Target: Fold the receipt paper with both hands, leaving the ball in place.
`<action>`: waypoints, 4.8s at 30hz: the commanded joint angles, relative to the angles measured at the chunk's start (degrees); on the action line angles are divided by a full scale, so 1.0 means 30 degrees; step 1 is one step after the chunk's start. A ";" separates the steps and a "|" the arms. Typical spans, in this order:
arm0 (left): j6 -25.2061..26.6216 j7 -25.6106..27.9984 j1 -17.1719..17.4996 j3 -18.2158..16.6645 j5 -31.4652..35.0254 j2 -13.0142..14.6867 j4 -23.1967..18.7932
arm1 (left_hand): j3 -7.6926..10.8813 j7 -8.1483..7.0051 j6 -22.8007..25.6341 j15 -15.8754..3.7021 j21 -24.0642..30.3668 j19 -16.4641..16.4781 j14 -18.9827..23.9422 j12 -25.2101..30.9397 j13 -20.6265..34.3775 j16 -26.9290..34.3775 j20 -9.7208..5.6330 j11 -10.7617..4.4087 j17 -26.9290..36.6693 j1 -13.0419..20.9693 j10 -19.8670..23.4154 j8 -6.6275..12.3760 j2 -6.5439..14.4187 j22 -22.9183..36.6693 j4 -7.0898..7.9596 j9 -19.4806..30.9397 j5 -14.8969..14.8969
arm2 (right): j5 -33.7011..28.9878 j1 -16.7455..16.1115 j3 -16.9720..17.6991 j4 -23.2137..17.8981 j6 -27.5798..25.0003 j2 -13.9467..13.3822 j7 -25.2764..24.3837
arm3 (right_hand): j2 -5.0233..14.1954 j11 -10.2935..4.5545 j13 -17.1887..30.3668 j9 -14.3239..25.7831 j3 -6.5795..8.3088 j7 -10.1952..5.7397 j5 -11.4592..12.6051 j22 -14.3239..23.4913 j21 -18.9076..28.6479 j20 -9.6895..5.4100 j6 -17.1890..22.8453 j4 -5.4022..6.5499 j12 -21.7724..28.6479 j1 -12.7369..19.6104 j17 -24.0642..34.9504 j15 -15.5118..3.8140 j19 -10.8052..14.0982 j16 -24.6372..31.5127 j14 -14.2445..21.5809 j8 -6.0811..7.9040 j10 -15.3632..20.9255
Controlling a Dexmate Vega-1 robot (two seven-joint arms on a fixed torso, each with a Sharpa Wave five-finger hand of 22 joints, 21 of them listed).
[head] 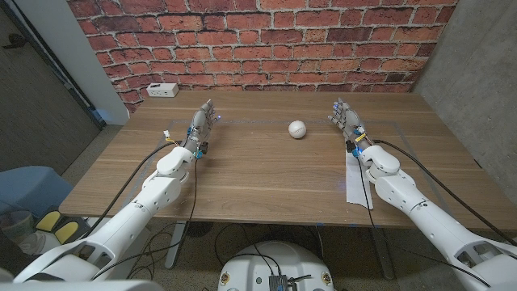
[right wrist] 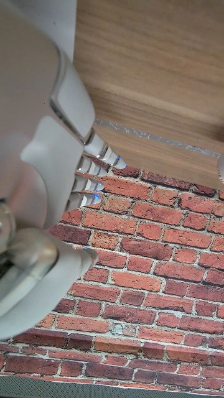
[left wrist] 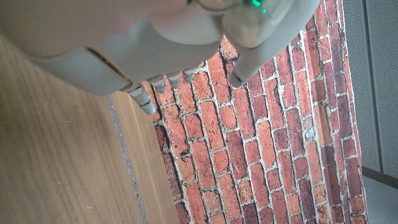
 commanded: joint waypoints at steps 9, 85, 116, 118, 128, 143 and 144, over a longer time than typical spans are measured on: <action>0.2229 0.3486 -0.1150 0.2168 0.7084 0.2092 -0.3209 | 0.0403 -0.0100 0.1872 0.1547 -0.0173 -0.0375 0.1119 0.0743 0.0122 0.0416 0.1259 0.0964 0.0004 0.1567 0.1361 0.0559 0.0958 0.0187 -0.1710 0.0163 -0.0474 | 0.0177 -0.0394 0.0215 -0.0385 -0.0069 -0.0199 -0.0236 | -0.0055 0.0103 0.0092 0.0079 0.0156 -0.0103 0.0079 0.0093 0.0093 0.0193 0.0154 -0.0044 0.0130 0.0175 0.0056 0.0322 0.0139 0.0187 0.0143 0.0089 0.0186; -0.3077 -0.4749 -1.2402 1.1599 2.4021 -0.1074 -0.0870 | 0.2229 -0.0771 0.5167 0.0215 -0.0032 0.1716 0.3579 0.0627 0.0173 0.0327 0.1829 0.0047 0.0137 0.2718 0.4098 0.0401 0.2148 0.0346 -0.1344 0.0277 -0.0551 | -0.0698 -0.1942 0.0830 -0.2636 0.0537 -0.1511 -0.1093 | -0.0128 0.0332 0.0111 0.0088 0.0404 -0.0275 -0.0073 0.0125 0.0128 0.1096 0.0308 -0.0521 0.0138 0.0354 0.0056 0.1121 0.0194 0.0233 0.0681 0.0128 0.0341; -0.9310 -0.9427 -1.5332 1.3614 1.8473 -0.6268 0.8422 | 0.3776 -0.0429 0.6336 -0.0566 0.0311 0.2470 0.4806 0.0666 0.0175 0.0471 0.0726 -0.0178 0.0067 0.4701 0.5259 0.0498 0.2256 0.0398 -0.1845 0.0315 -0.0738 | -0.3741 -0.4205 0.2762 -0.4926 0.0717 -0.3301 -0.5231 | 0.0479 0.0189 0.0094 0.0094 0.1850 -0.0495 -0.0417 0.0102 0.0292 0.0710 0.1433 -0.2414 0.0308 0.2744 -0.0034 0.0745 0.0886 0.0343 0.1582 0.0397 0.1222; -0.9584 -0.9382 -1.5518 1.3771 1.8502 -0.6625 0.9040 | 0.3875 -0.0440 0.6426 -0.0603 0.0347 0.2536 0.4890 0.0680 0.0176 0.0476 0.0727 -0.0218 0.0062 0.4851 0.5371 0.0503 0.2257 0.0400 -0.1906 0.0315 -0.0744 | -0.4065 -0.4347 0.2883 -0.4948 0.0733 -0.3366 -0.5568 | 0.0500 0.0151 0.0095 0.0099 0.1984 -0.0510 -0.0466 0.0104 0.0319 0.0671 0.1574 -0.2619 0.0326 0.3001 -0.0036 0.0729 0.1002 0.0373 0.1748 0.0411 0.1353; -1.1412 -0.9397 -1.7327 1.5129 1.7874 -1.0426 1.6133 | 0.4412 -0.0364 0.7241 -0.0719 0.0528 0.2767 0.5481 0.0773 0.0188 0.0532 0.0747 -0.0200 0.0061 0.5841 0.6126 0.0598 0.2265 0.0418 -0.2290 0.0325 -0.0802 | -0.6126 -0.5184 0.3352 -0.5782 -0.0275 -0.3922 -0.7650 | 0.0698 -0.0050 0.0097 0.0127 0.2735 -0.0542 -0.0670 0.0122 0.0459 0.0537 0.2530 -0.3621 0.0403 0.4446 -0.0019 0.0491 0.1664 0.0529 0.2684 0.0518 0.2148; -0.7673 -0.9892 -1.7710 1.7534 1.6507 -1.2564 1.7769 | 0.4602 -0.0036 0.9275 -0.0521 0.0815 0.2909 0.6347 0.1079 0.0225 0.0557 0.1308 -0.0143 0.0082 0.7474 0.8071 0.0829 0.2064 0.0435 -0.3144 0.0354 -0.0970 | -0.8275 -0.7183 0.4377 -0.7481 -0.1942 -0.4478 -1.0043 | 0.0817 -0.0217 0.0105 0.0149 0.3179 -0.0664 -0.0742 0.0146 0.0555 0.0662 0.3445 -0.4072 0.0485 0.5439 0.0047 0.0359 0.2174 0.0662 0.3407 0.0622 0.2924; -0.7333 -1.0003 -1.7666 1.7594 1.6331 -1.2652 1.7785 | 0.4564 -0.0047 0.9339 -0.0523 0.0826 0.2917 0.6399 0.1095 0.0228 0.0570 0.1344 -0.0141 0.0086 0.7493 0.8156 0.0830 0.2068 0.0435 -0.3143 0.0356 -0.0977 | -0.8301 -0.7289 0.4445 -0.7566 -0.1999 -0.4454 -1.0119 | 0.0825 -0.0220 0.0106 0.0149 0.3184 -0.0668 -0.0742 0.0147 0.0556 0.0653 0.3454 -0.4069 0.0490 0.5449 0.0051 0.0368 0.2180 0.0659 0.3403 0.0620 0.2948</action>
